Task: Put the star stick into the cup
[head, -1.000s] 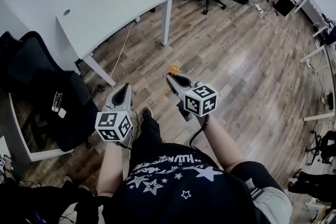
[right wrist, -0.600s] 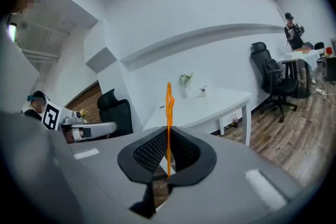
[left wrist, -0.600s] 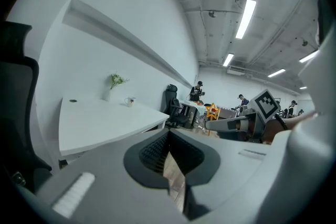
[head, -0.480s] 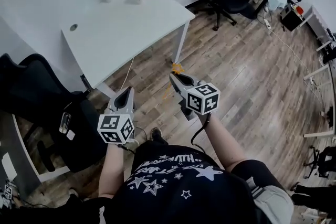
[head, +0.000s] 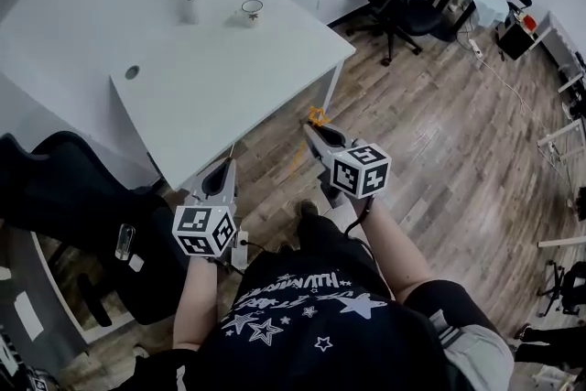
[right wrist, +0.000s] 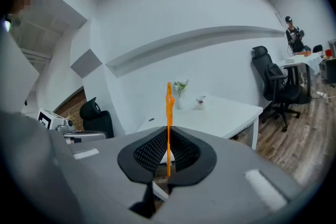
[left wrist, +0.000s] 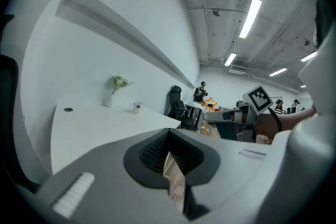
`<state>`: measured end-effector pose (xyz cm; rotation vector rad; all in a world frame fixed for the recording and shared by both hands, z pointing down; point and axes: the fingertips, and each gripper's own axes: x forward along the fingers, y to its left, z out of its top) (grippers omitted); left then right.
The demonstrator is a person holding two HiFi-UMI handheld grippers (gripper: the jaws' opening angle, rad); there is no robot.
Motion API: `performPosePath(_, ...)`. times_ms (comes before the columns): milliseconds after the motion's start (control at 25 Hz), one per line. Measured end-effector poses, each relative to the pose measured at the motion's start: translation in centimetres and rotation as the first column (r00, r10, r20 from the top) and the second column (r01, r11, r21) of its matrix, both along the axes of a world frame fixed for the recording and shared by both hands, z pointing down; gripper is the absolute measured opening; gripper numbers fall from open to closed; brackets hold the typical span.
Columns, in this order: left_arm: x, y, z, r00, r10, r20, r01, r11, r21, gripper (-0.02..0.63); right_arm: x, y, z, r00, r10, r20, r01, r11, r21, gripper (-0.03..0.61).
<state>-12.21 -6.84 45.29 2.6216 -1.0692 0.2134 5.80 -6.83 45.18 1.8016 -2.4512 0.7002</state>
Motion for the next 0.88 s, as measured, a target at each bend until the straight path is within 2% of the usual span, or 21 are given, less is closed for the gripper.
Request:
performPosePath(240, 0.7, -4.7, -0.3, 1.0, -0.031, -0.006, 0.031, 0.999, 0.017, 0.003, 2.1, -5.6, -0.6, 1.0, 0.003, 0.011, -0.003, 0.999, 0.047, 0.032)
performPosePath(480, 0.6, -10.4, -0.4, 0.994, -0.111, 0.005, 0.11, 0.994, 0.026, 0.003, 3.1, -13.3, -1.3, 0.998, -0.054, 0.028, 0.051, 0.996, 0.076, 0.032)
performPosePath(880, 3.2, -20.7, -1.5, 0.982, -0.188, 0.015, 0.187, 0.982, 0.039, 0.003, 5.9, -26.1, -3.2, 0.991, -0.122, 0.057, 0.115, 0.987, 0.113, 0.032)
